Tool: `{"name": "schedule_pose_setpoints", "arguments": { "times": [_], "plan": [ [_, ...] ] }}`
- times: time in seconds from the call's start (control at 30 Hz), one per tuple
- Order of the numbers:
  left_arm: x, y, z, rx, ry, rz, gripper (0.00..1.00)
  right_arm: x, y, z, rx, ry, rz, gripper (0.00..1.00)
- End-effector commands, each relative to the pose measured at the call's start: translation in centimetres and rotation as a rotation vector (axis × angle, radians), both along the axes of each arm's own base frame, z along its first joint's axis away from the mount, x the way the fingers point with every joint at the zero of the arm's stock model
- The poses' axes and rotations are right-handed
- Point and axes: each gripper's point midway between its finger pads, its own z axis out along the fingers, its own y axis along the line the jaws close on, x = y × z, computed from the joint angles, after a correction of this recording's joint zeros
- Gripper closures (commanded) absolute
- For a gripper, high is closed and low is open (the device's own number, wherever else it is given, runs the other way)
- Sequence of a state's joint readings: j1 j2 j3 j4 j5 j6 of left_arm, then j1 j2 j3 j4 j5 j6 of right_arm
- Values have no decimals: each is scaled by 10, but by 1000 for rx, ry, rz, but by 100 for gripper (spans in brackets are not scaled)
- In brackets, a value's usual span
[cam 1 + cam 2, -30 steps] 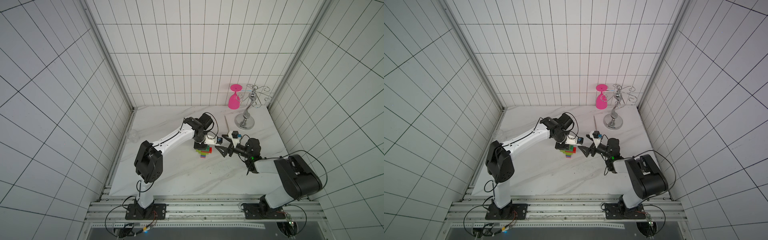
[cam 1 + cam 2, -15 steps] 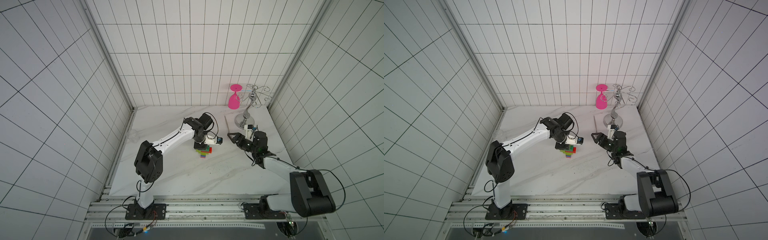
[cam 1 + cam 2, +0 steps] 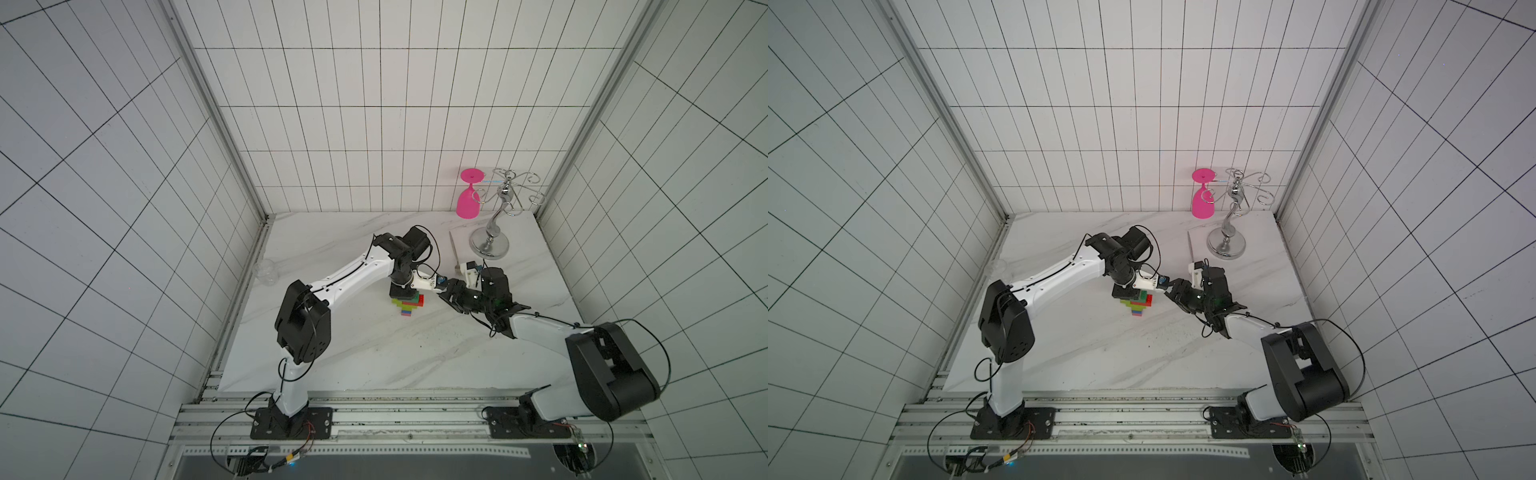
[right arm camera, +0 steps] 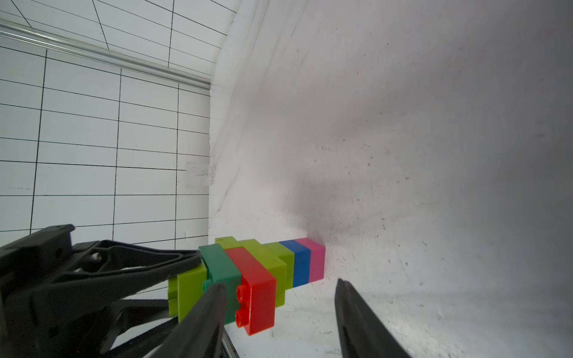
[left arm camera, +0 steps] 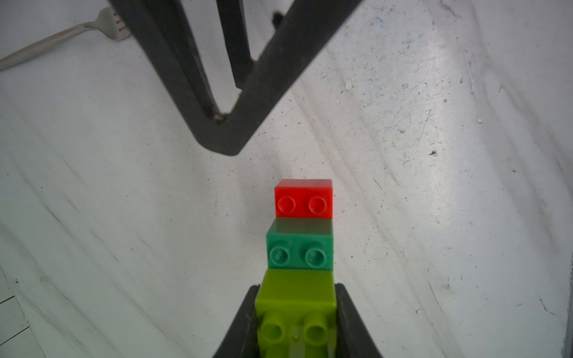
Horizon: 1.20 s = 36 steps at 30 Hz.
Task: Assemble a spoon with lego
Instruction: Assemble the lego brick with the lego brick.
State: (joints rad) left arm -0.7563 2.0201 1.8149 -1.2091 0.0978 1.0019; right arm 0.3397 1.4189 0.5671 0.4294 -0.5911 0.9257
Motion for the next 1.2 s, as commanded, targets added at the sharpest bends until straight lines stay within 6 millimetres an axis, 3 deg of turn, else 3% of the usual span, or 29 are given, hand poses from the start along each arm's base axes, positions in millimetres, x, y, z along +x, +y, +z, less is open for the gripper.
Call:
{"name": "schedule_pose_setpoints", "arguments": {
  "times": [0.0, 0.13, 0.3, 0.53, 0.6, 0.93, 0.97, 1.0, 1.17],
  "plan": [
    [-34, 48, -126, 369, 235, -9, 80, 5, -9, 16, -46, -56, -19, 41],
    [-33, 42, -129, 376, 244, 10, 78, 1, -17, 21, -71, -77, -22, 41],
    [-21, 35, -111, 331, 205, 37, 71, -1, -23, 27, -84, -92, -24, 37],
    [-6, 27, -88, 264, 138, 79, 38, -2, -24, 33, -91, -103, -4, 32],
    [0, 25, -81, 244, 113, 95, 33, -3, -24, 34, -99, -104, 0, 32],
    [23, 5, -27, 43, 21, 144, 18, -9, -28, 42, -147, -120, 21, 31],
    [26, 4, -19, 23, 7, 149, 15, -10, -29, 43, -155, -123, 23, 31],
    [28, 3, -12, 4, -4, 153, 2, -11, -30, 44, -162, -127, 23, 31],
    [37, 3, 28, -108, -28, 173, 1, -14, -31, 50, -181, -144, 35, 31]
  ]
}}
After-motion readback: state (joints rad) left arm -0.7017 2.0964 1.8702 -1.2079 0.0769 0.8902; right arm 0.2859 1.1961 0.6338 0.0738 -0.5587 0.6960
